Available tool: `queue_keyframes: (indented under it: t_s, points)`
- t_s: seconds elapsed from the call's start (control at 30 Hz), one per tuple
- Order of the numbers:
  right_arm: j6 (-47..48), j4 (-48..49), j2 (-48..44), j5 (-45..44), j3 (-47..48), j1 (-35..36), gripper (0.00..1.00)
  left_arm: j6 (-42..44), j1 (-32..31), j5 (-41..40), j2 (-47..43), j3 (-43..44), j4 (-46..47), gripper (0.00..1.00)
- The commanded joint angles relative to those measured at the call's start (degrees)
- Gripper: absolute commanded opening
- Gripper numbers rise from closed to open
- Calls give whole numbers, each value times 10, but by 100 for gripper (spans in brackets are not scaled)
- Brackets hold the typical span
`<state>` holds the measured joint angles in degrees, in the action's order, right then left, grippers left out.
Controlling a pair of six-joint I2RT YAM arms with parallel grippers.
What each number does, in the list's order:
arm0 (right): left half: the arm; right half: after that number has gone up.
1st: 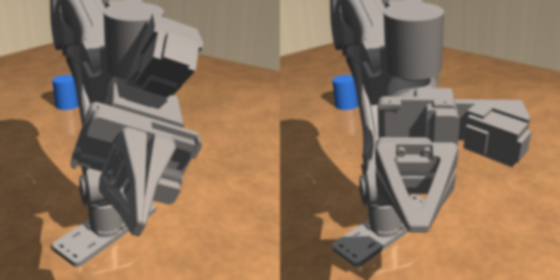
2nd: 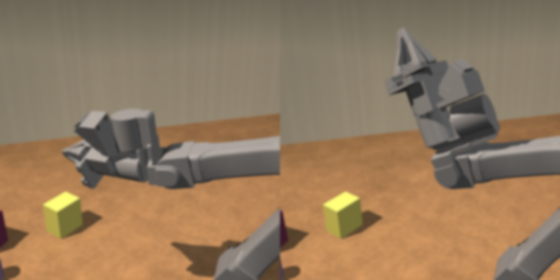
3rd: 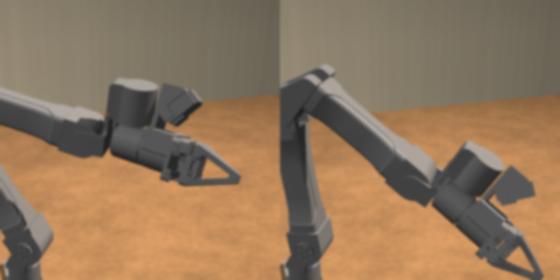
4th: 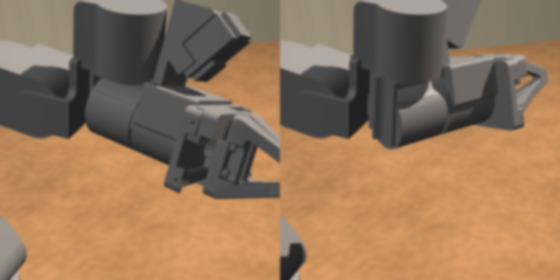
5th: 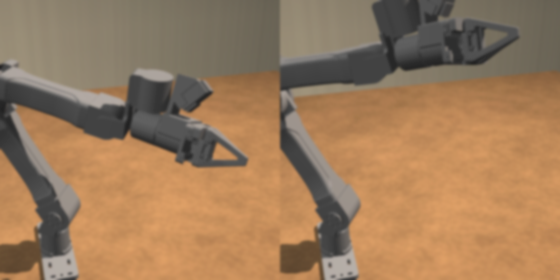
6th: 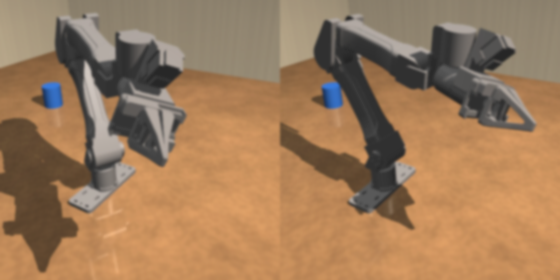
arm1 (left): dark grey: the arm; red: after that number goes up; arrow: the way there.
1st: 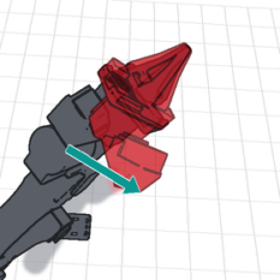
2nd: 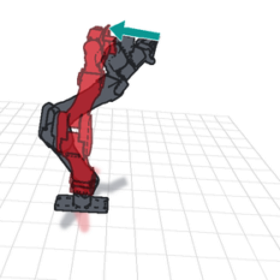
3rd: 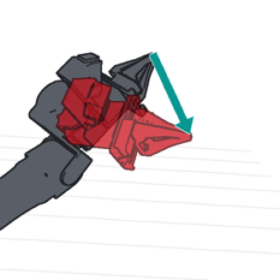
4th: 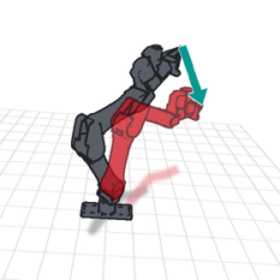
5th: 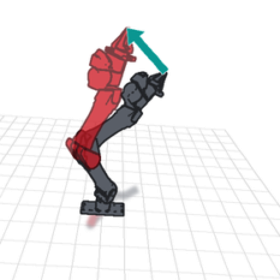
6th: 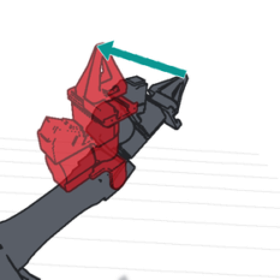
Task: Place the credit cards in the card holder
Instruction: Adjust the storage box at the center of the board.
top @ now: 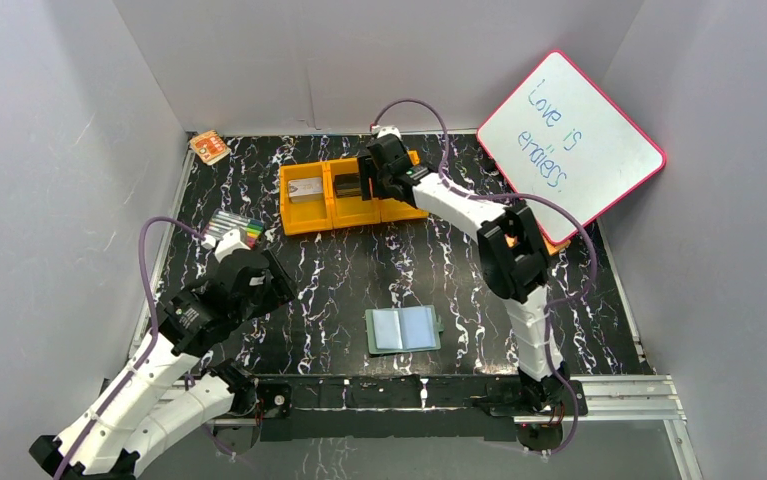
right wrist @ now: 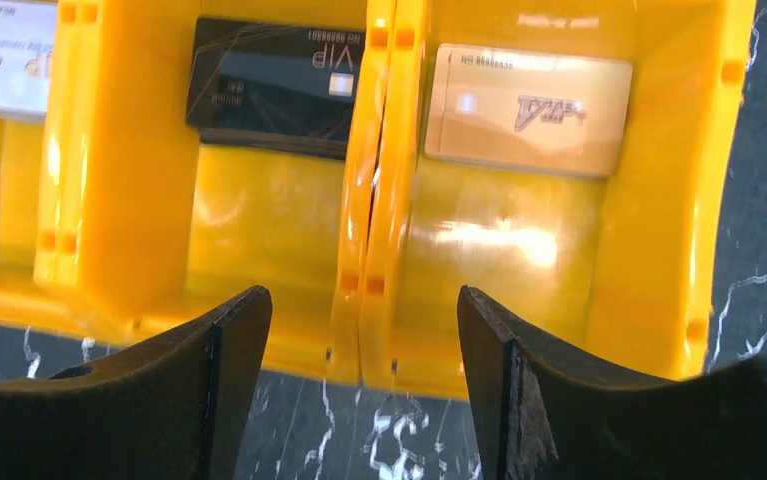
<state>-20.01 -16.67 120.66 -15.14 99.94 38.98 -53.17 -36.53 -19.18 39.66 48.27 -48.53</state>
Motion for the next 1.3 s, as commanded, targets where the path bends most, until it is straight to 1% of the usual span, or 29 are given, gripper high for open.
queue_keyframes:
  t_s: [0.0,0.07,0.27,0.53,0.73,1.0,1.27]
  points:
    - [42,-50,53,-36,90,1,75,6,2,-14,-3,-6,-26,61]
    - [45,-53,65,-32,101,0,73,11,3,-18,1,-5,-29,61]
    - [55,-71,86,-32,113,1,58,24,2,-14,1,-9,-15,61]
    - [81,-40,48,-40,41,-1,44,30,2,-5,-6,-12,-6,61]
    - [113,-8,-6,-35,-35,-13,39,34,2,0,-7,-14,-3,62]
    - [190,38,-93,-33,-168,-21,34,39,3,8,4,-17,6,62]
    - [269,56,-158,-58,-256,-26,33,36,2,36,29,-46,55,62]
